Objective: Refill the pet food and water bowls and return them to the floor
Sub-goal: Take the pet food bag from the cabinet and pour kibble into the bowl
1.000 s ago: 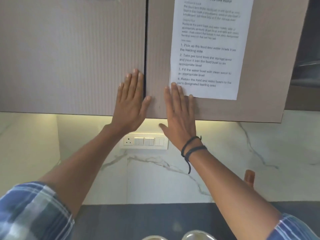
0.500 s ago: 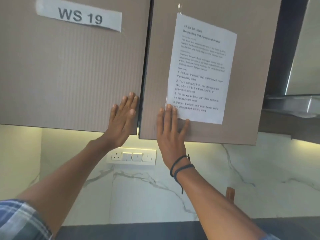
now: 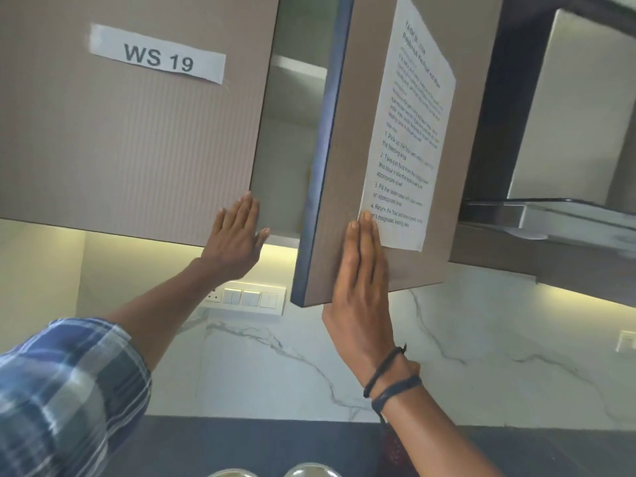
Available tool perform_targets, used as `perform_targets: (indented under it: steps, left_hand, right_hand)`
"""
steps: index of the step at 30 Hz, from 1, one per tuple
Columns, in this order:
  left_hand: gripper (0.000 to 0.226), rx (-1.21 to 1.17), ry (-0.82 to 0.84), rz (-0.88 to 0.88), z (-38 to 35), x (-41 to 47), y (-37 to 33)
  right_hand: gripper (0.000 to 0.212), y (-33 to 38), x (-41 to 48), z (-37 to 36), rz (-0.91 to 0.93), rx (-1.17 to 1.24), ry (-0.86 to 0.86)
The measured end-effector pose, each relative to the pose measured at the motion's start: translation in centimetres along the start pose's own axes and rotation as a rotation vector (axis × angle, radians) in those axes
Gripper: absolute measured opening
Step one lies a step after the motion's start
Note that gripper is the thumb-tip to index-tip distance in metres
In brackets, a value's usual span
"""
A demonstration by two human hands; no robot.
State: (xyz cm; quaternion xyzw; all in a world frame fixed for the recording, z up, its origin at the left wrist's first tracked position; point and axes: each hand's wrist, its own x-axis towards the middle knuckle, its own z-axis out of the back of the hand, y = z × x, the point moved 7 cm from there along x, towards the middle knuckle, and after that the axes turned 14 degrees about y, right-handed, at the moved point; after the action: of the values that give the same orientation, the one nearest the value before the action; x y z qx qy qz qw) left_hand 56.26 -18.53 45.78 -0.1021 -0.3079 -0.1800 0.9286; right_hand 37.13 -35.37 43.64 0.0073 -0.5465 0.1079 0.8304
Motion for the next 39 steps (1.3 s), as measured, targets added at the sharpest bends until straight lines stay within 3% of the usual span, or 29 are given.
perform_targets:
  steps: [2,5,8,11,15,19,22,25,30,32,36,39]
  left_hand:
    - [0.069,0.016,0.038,-0.034,-0.1,-0.4,-2.0]
    - [0.072,0.013,0.082,-0.044,-0.2,-0.5,-5.0]
    - [0.073,-0.001,0.113,-0.064,-0.1,-0.5,-8.3]
    - [0.072,-0.042,0.11,-0.098,0.5,-0.4,-11.9]
    - [0.071,-0.076,0.124,-0.166,0.4,-0.3,-16.5]
    - [0.07,-0.093,0.134,-0.211,0.2,-0.6,-20.5]
    - [0.071,-0.076,0.126,-0.236,0.1,-0.6,-22.2]
    - [0.071,-0.061,0.143,-0.234,0.1,-0.5,-22.7]
    - [0.07,-0.07,0.131,-0.226,0.9,-1.1,-22.1]
    - [0.07,-0.075,0.136,-0.208,1.2,-1.3,-21.4]
    - [0.07,-0.069,0.139,-0.189,1.4,-1.5,-19.4]
    - [0.071,-0.074,0.131,-0.168,1.7,-1.2,-17.6]
  right_hand:
    - [0.078,-1.6,-1.2,2.0,0.005,0.128,-0.008]
    - [0.079,-4.2,-3.4,5.6,0.059,0.261,-0.038]
    - [0.089,-8.5,-6.0,8.9,-0.131,0.664,-0.076]
    - [0.056,-13.3,-9.0,11.6,-0.344,0.769,-0.223]
    - [0.011,-19.1,-12.7,13.8,-0.707,1.063,-0.26]
    - [0.037,-24.1,-14.1,16.8,-0.761,1.153,-0.388]
    - [0.052,-26.1,-14.5,17.4,-0.775,1.169,-0.361]
    - [0.045,-26.0,-14.6,17.1,-0.767,1.195,-0.351]
    - [0.01,-25.4,-15.1,16.2,-0.771,1.088,-0.426]
    - [0.022,-25.4,-15.4,14.8,-0.836,1.091,-0.438]
    - [0.021,-23.3,-14.5,9.2,-0.973,1.129,-0.219]
    - [0.036,-20.7,-11.3,5.8,-0.886,1.066,-0.011]
